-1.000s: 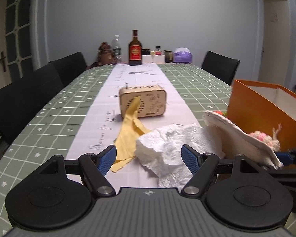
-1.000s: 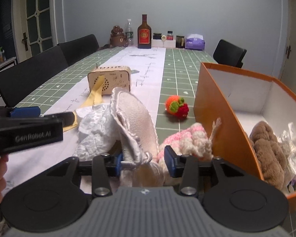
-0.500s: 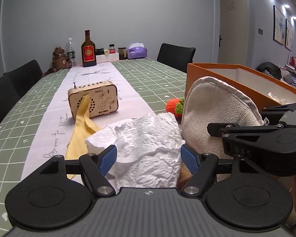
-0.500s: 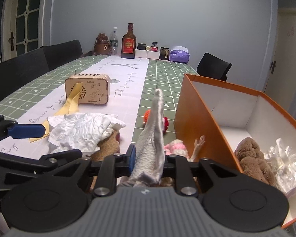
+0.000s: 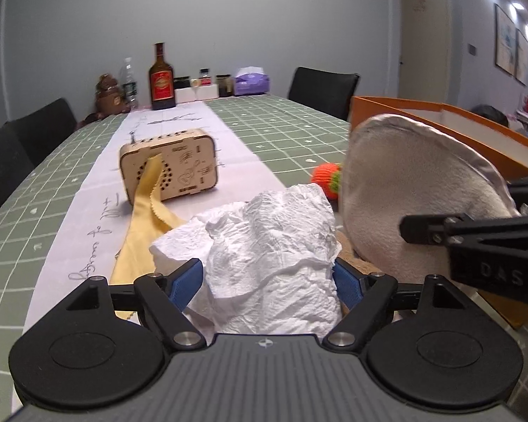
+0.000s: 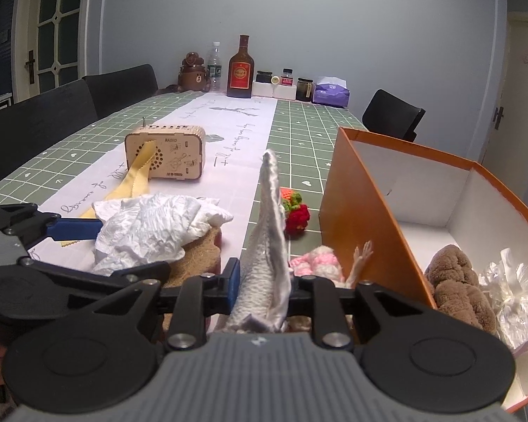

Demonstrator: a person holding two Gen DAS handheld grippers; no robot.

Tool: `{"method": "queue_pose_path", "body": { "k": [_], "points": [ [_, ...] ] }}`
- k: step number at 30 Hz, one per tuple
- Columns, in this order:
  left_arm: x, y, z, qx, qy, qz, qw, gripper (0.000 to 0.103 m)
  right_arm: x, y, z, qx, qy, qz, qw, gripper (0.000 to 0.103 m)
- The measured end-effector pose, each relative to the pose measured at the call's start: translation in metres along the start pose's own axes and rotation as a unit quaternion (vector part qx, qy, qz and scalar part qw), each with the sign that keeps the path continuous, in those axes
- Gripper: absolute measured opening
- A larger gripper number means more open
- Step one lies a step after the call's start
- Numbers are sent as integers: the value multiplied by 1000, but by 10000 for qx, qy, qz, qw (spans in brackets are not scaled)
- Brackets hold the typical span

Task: Organize soft objects
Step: 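Grasp the white crumpled tissue with the left gripper while the right holds the pad, then carry the tissue and pad toward the orange box with both grippers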

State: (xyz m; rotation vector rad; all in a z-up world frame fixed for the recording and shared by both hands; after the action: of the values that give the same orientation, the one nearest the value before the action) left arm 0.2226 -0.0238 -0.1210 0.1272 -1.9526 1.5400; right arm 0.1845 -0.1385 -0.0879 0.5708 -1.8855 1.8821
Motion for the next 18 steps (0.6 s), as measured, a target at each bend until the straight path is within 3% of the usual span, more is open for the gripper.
{"method": "queue_pose_path", "body": {
  "k": [7, 10, 11, 14, 18],
  "points": [
    [-12, 7, -27, 1274, 283, -152, 9913, 103, -1, 3, 1, -38, 2, -25, 10000, 22],
    [-13, 8, -37, 1518, 65, -110, 9883, 103, -1, 3, 1, -42, -6, -46, 10000, 22],
    [-12, 9, -39, 1542, 15, -89, 9880, 99, -1, 3, 0, -48, -9, -51, 10000, 22],
    [-8, 6, -33, 1604, 390, 18, 9863, 61, 0, 2, 1, -99, -7, -40, 9999, 22],
    [-2, 0, -26, 1418, 376, 236, 9889, 32, 1, 1, 1, -186, -61, -17, 9998, 19]
  ]
}}
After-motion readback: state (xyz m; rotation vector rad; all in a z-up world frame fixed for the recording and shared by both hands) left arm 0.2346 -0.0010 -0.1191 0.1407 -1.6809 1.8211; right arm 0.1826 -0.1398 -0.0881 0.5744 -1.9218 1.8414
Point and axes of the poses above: each gripper's, at about its wrist camera, not at the fingertips, and x roughly against the way its jaws point, z to its right, y to its underside, the point moved 8 cm from there along -x, roughly the way its jaws point, and after that the axes turned 7 degrees about -x, right-handed, at the moved point
